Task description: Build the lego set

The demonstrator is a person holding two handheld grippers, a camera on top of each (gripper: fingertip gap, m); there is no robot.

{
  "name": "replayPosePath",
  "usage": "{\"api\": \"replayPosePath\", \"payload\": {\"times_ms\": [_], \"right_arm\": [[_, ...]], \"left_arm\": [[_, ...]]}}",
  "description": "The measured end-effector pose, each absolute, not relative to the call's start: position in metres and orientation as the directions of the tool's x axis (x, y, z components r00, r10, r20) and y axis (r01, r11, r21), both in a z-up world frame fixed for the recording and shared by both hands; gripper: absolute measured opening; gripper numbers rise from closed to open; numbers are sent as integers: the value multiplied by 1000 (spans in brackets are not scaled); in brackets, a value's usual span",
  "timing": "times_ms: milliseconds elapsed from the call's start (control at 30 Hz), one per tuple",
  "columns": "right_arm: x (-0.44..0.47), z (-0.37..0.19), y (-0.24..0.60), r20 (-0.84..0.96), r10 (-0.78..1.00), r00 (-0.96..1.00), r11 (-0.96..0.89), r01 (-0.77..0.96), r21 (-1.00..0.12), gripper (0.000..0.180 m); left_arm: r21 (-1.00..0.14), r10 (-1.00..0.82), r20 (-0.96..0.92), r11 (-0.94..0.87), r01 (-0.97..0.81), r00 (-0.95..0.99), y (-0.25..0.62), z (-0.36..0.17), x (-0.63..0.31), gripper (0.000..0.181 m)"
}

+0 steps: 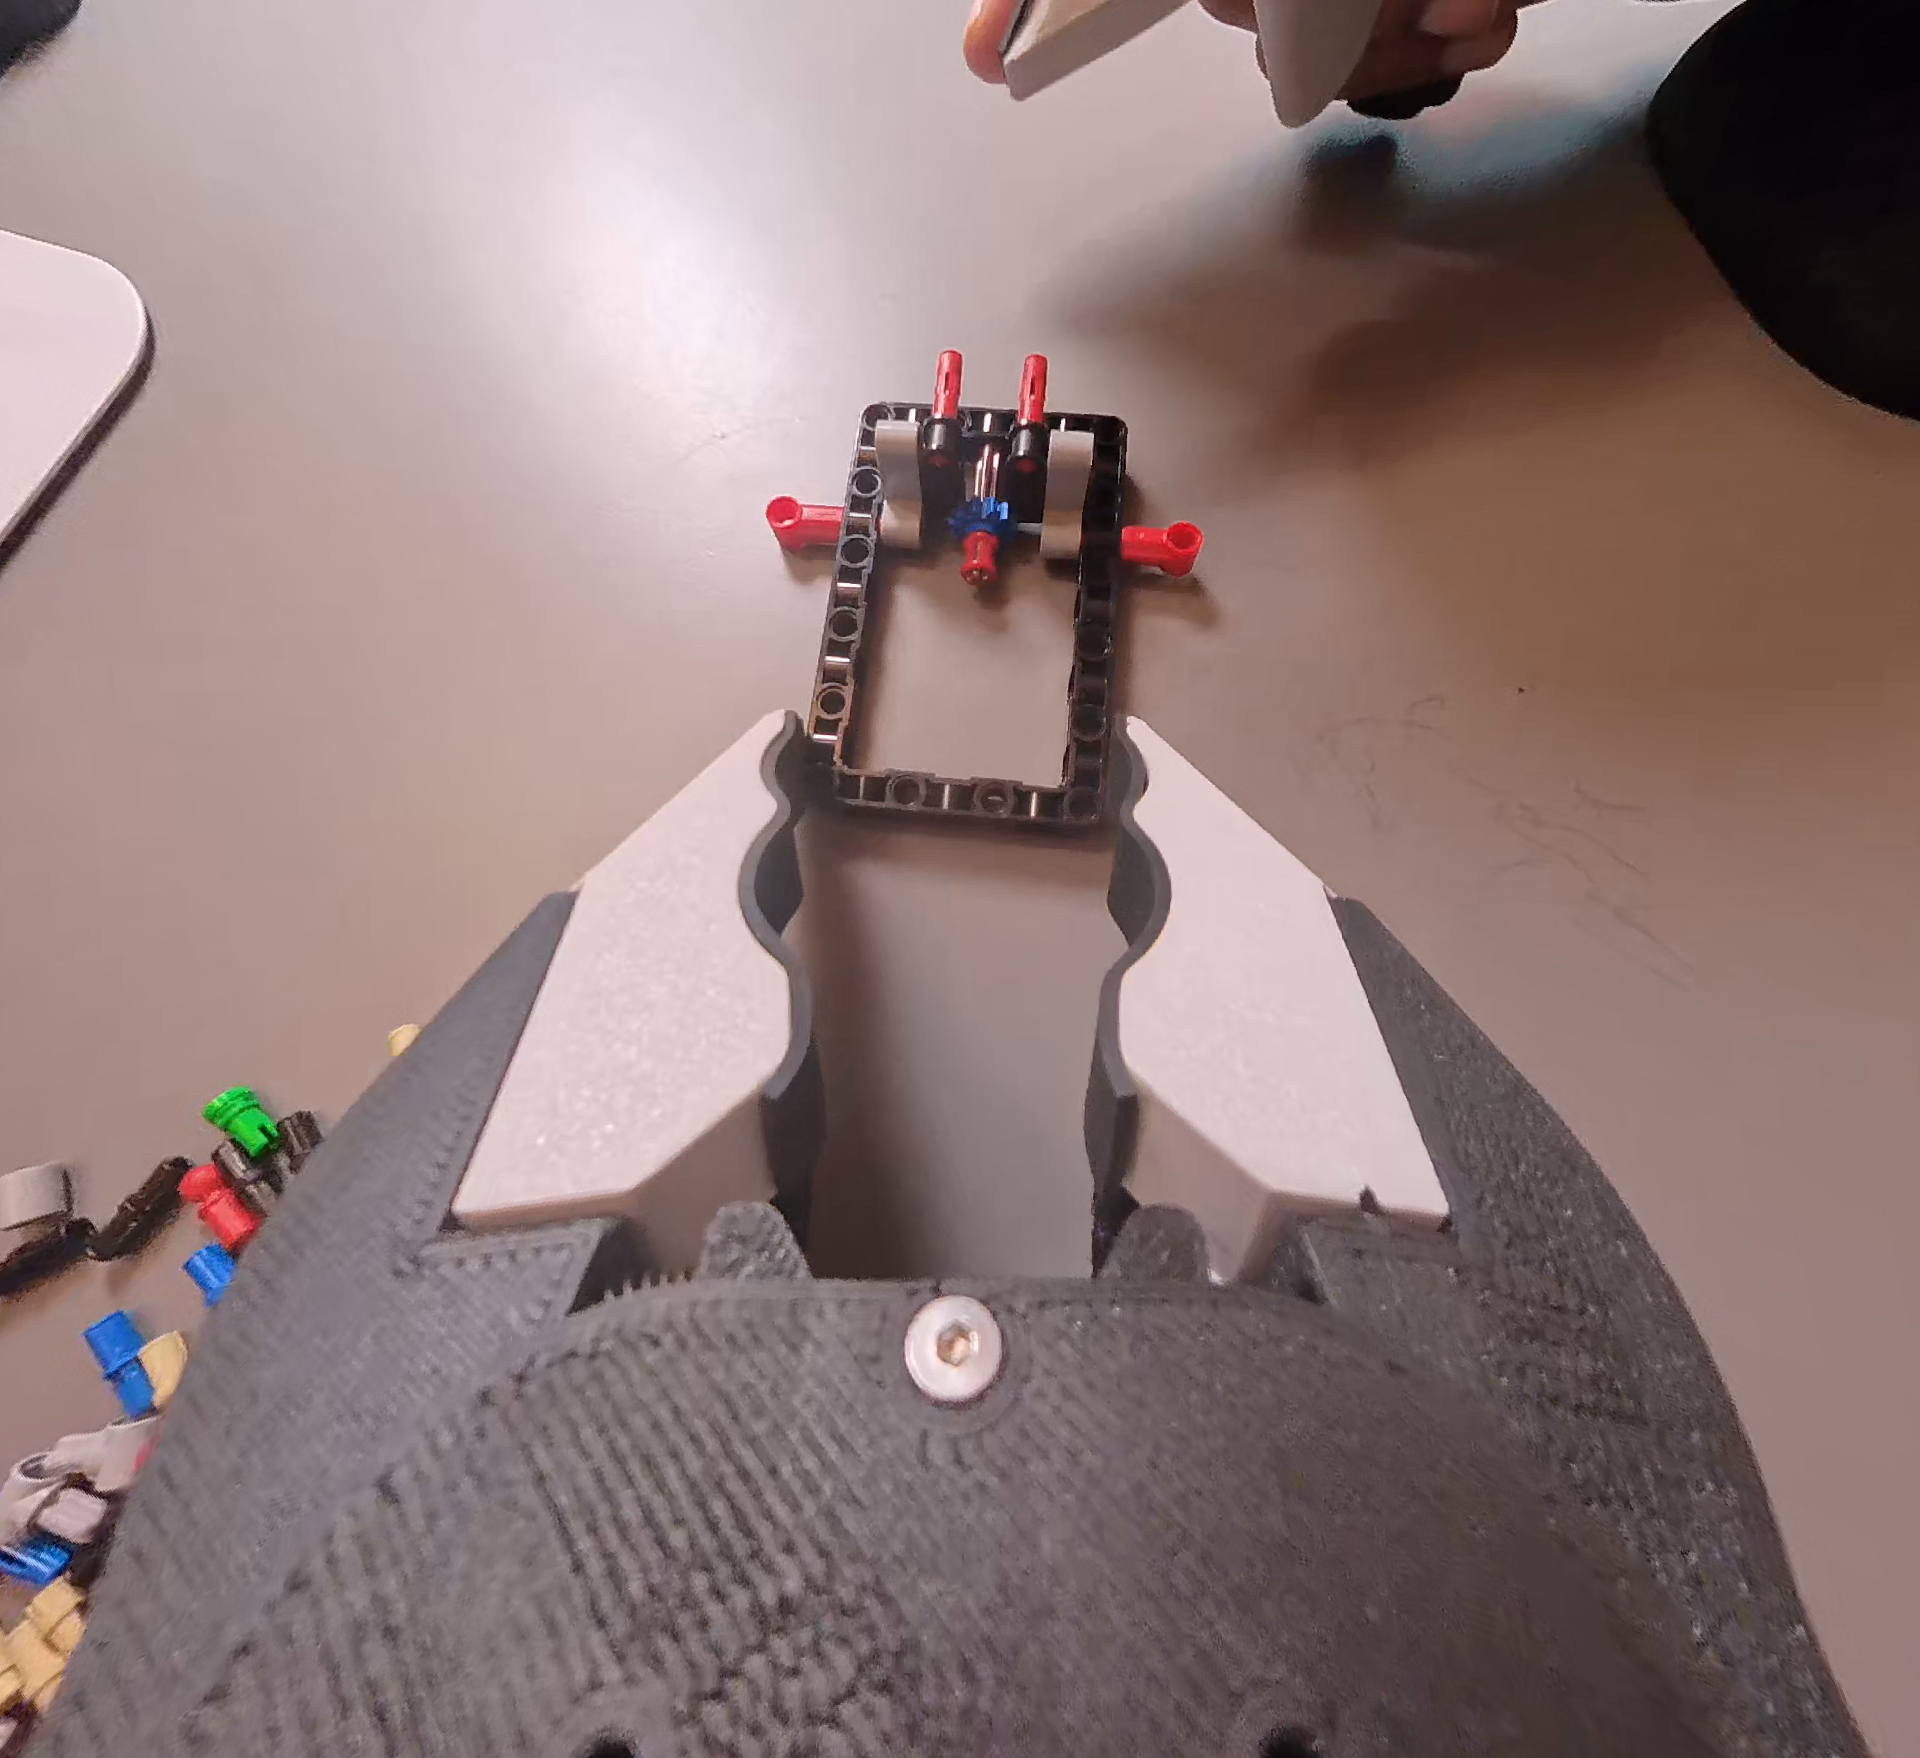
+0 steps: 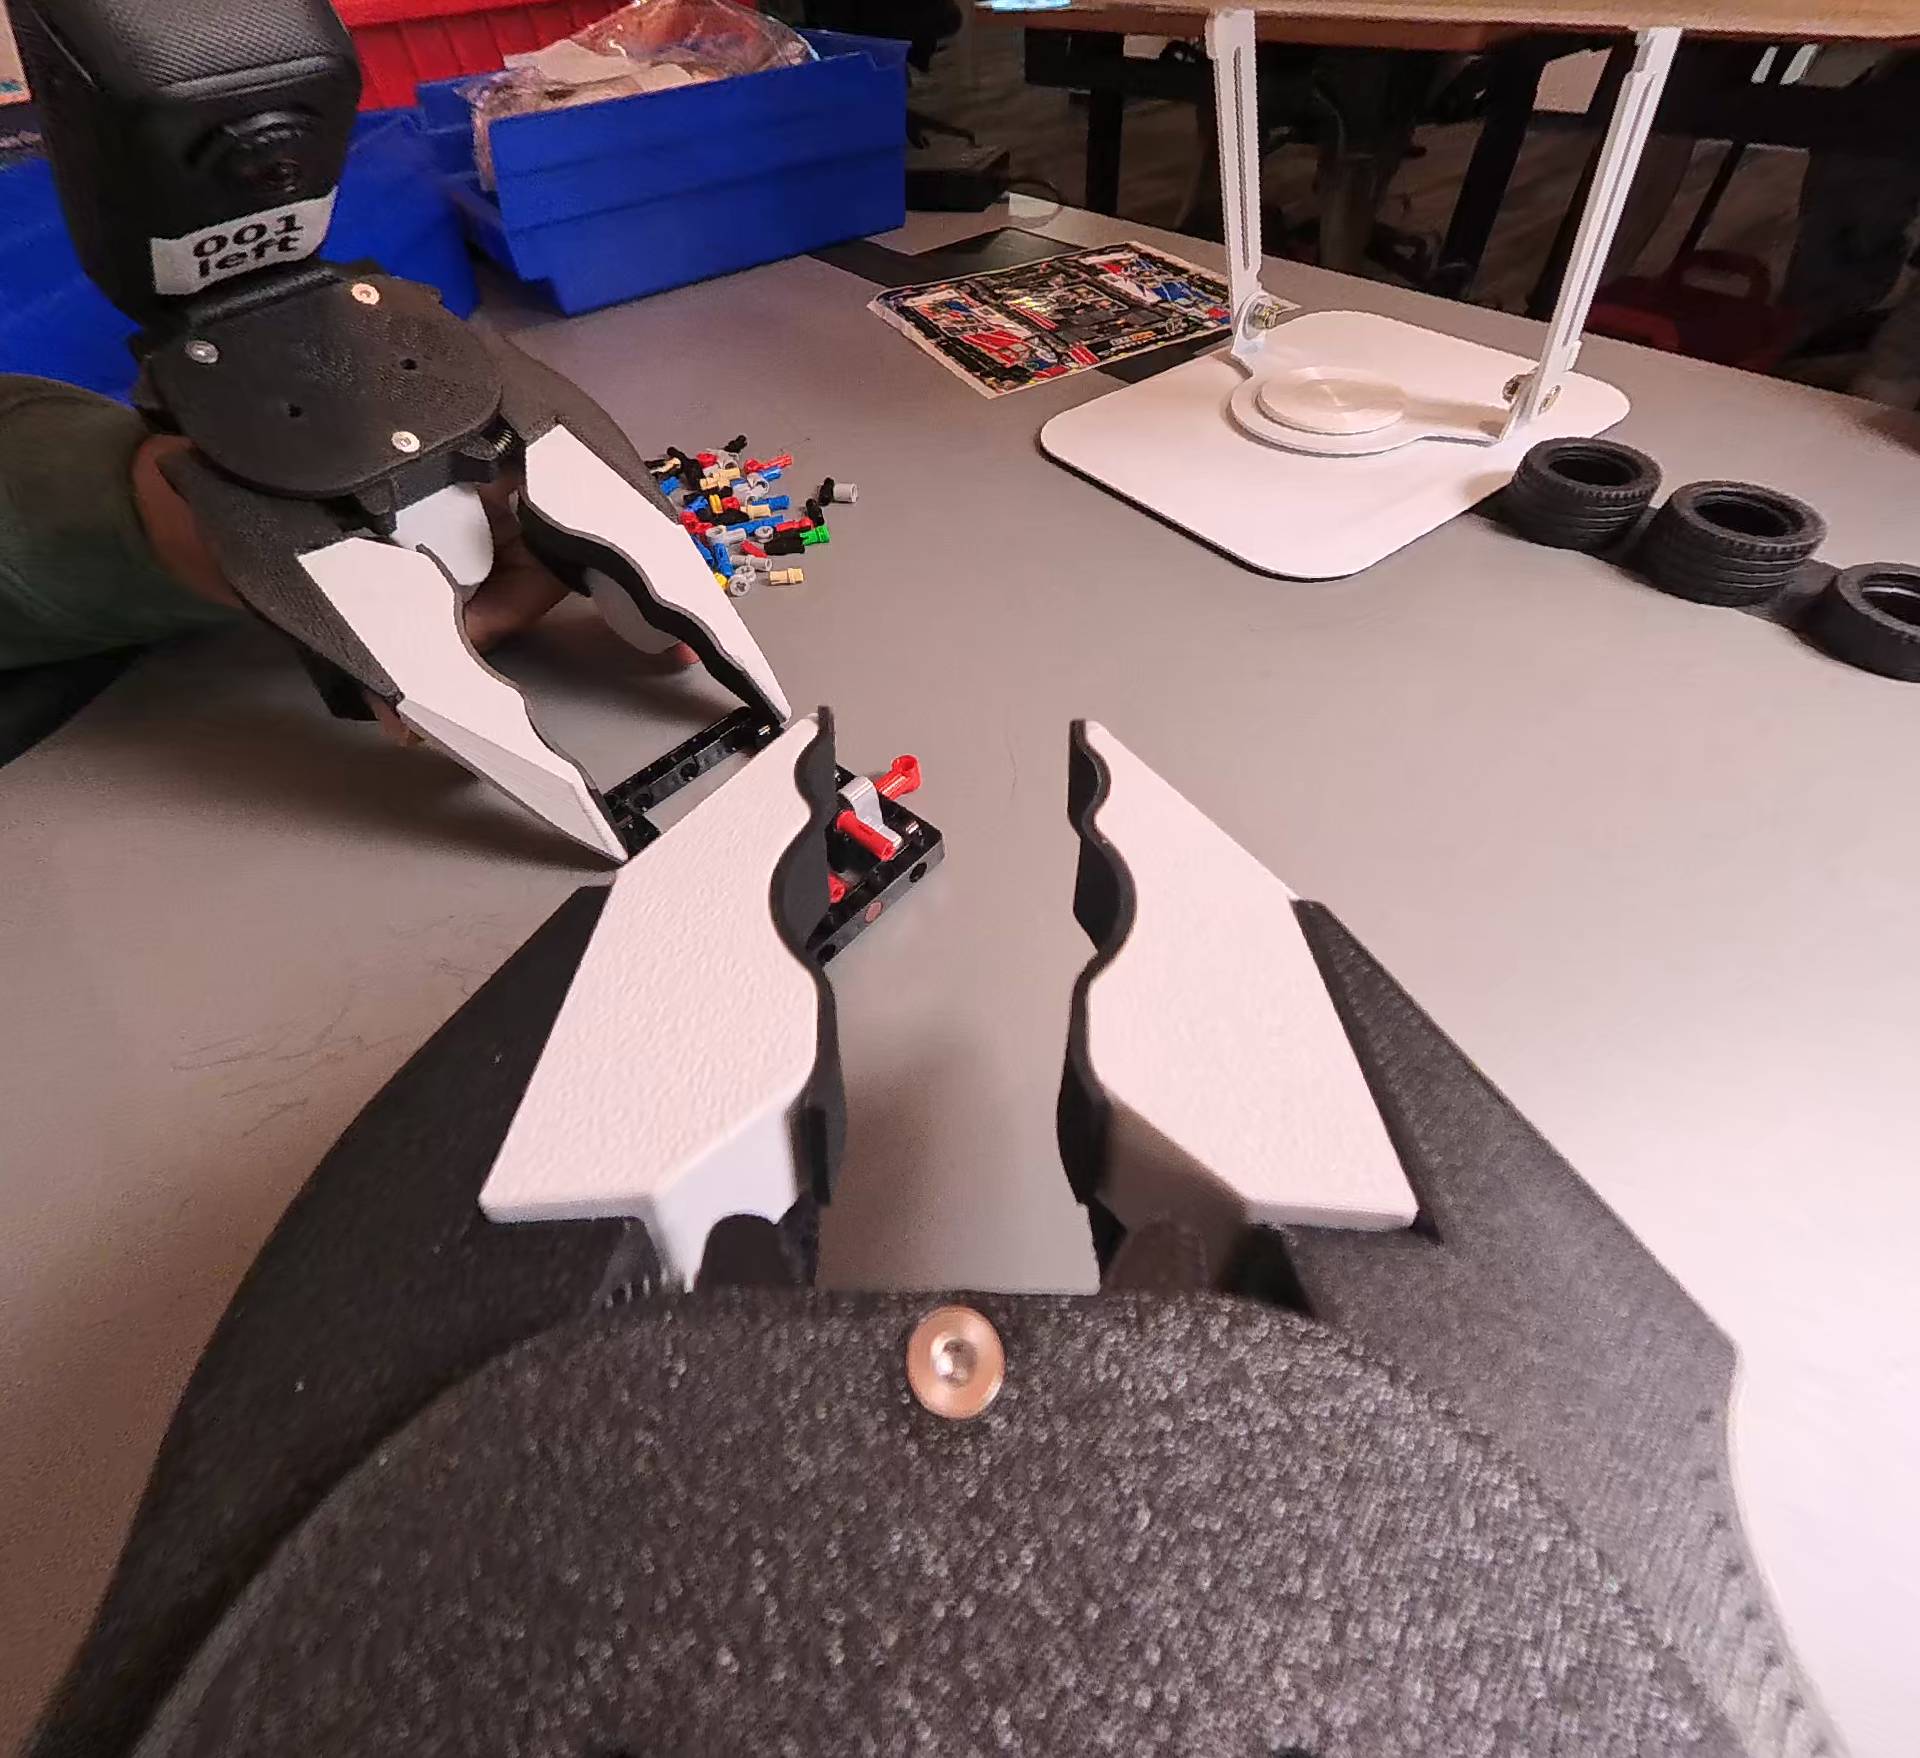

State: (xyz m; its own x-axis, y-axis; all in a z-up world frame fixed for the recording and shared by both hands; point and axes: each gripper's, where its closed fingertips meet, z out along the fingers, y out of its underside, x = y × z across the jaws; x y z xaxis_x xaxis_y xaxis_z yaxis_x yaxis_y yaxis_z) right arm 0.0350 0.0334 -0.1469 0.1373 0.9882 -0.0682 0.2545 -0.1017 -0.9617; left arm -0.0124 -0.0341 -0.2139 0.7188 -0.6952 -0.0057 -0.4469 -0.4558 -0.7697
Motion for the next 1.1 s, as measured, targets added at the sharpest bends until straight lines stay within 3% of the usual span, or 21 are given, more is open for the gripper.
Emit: {"api": "replayPosePath", "payload": {"times_ms": [233, 500, 667, 767, 900, 967, 1100], "right_arm": [[36, -144, 32, -64, 989, 134, -96, 249, -964, 42], [38, -133, 32, -67, 988, 142, -96, 204, -974, 42], [42, -120, 39, -68, 979, 190, -95, 137, -986, 43], [41, -110, 44, -59, 974, 220, -80, 86, -993, 41], [29, -75, 58, 45, 953, 300, 44, 12, -999, 19], [20, -50, 65, 122, 932, 340, 135, -16, -991, 0], [-21, -12, 82, 171, 924, 343, 190, -22, -982, 0]], "left_arm": [[-779, -694, -34, -433, -454, 720, -31, -211, -18, 58], [-916, -633, 44, -335, -223, 773, -22, -160, -28, 62], [-992, -481, 33, -120, -29, 876, -9, -99, -65, 49], [-999, -383, -26, -21, -37, 923, -3, -72, -90, 22], [-996, -287, -87, 60, -72, 954, 9, -34, -114, 0], [-995, -236, -90, 73, -75, 967, 18, -21, -126, 0], [-994, -187, -36, 109, -16, 982, 31, 0, -146, 0]]}}
